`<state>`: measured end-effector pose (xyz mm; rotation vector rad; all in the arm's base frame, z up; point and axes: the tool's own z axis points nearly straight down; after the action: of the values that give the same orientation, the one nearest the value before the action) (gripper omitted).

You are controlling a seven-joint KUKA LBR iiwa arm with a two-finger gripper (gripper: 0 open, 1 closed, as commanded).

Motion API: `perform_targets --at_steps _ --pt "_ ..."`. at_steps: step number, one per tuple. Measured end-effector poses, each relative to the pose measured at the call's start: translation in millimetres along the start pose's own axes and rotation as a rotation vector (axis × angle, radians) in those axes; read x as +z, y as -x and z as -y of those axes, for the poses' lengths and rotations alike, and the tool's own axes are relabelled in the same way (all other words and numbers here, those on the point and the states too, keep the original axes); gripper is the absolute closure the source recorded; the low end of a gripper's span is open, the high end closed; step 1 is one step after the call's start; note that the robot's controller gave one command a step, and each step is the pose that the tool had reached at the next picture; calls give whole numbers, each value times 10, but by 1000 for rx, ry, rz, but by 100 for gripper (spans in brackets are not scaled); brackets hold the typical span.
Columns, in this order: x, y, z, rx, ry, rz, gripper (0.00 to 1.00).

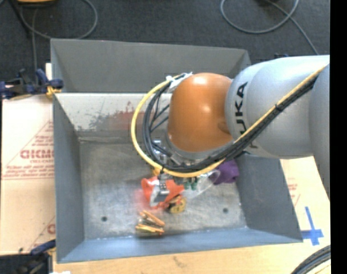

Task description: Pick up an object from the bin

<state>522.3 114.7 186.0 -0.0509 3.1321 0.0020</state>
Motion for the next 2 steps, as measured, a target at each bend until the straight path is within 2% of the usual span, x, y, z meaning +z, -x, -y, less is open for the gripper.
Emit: perform_targets --at_steps 1,2 --pt "678 -232 119 16 1 -3 0" --pt "763 -241 171 37 0 -8 100"
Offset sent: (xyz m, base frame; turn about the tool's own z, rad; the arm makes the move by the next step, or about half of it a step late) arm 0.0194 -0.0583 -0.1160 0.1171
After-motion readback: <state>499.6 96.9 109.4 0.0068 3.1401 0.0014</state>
